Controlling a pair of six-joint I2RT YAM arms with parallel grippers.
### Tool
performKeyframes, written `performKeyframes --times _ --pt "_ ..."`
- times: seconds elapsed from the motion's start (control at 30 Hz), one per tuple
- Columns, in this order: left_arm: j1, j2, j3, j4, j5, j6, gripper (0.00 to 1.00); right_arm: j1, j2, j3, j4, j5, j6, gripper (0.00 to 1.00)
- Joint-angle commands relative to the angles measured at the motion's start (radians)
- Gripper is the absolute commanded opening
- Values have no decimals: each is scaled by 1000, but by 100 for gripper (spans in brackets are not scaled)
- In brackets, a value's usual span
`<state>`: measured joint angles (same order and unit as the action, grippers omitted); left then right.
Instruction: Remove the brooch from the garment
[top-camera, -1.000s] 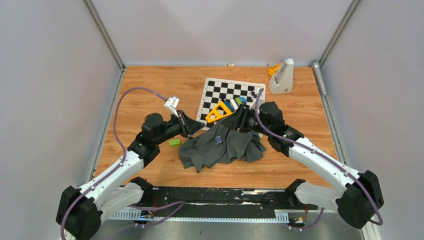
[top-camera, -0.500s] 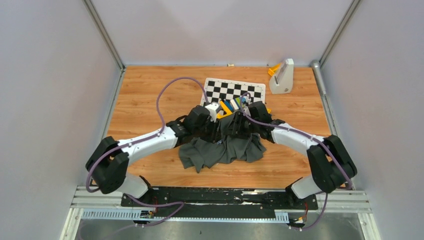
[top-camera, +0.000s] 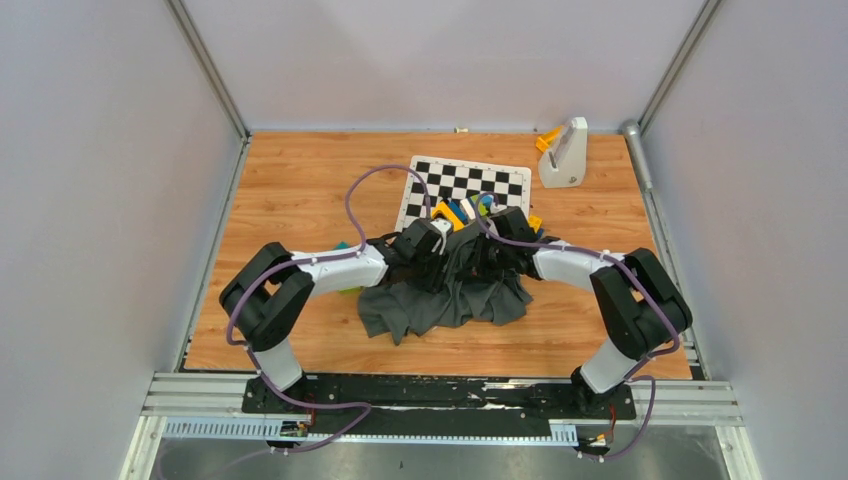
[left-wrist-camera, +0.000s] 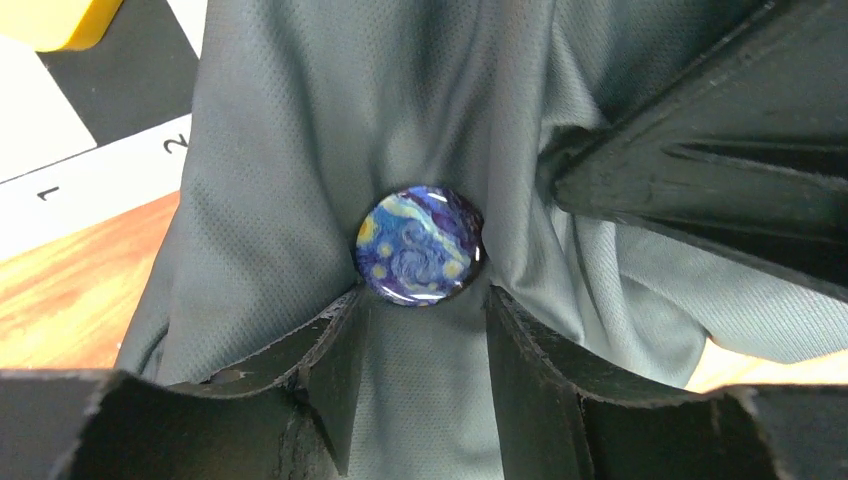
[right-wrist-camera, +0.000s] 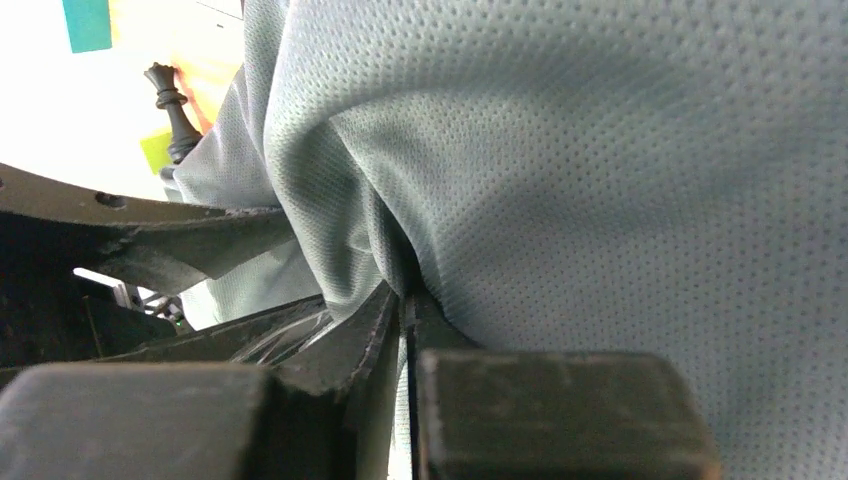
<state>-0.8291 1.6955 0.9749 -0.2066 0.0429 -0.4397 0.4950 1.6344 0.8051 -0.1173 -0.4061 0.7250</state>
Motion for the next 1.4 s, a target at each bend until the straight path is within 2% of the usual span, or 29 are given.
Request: performKeyframes --times 0.0,0.37,0.53,0.73,0.93,1.03,1.07,1.1,1.27,1.3,1.33,1.37 --pt "-28 53 84 -31 -76 23 55 -4 -29 -2 -7 29 -31 1" --pt "-76 147 207 -132 -238 37 58 -17 -174 -108 -47 109 -44 0" --pt "-100 203 279 -198 -359 40 53 -22 -205 -124 -47 109 -45 0" --pt "-100 169 272 -186 -400 50 30 -35 -219 -125 -43 94 -47 0" --pt "-79 144 281 -208 -427 76 23 -46 -223 -83 -48 80 -56 0" --pt "-43 126 261 -192 -382 84 10 -57 -220 -56 -59 75 -62 0" --pt "-22 105 249 -161 -334 86 2 -62 -220 -52 -59 73 -64 0" --pt "-13 91 221 -142 -275 90 1 -65 -221 -47 -59 70 -65 0" --pt "33 -28 128 -8 -117 78 0 -69 -216 -40 -59 54 -69 0" --pt "41 -48 108 3 -82 64 4 -69 -214 -40 -59 52 -70 0" --pt "44 -56 103 15 -72 59 16 -69 -213 -42 -59 50 -70 0" --pt "46 -64 98 17 -60 55 23 -69 -211 -44 -58 47 -69 0"
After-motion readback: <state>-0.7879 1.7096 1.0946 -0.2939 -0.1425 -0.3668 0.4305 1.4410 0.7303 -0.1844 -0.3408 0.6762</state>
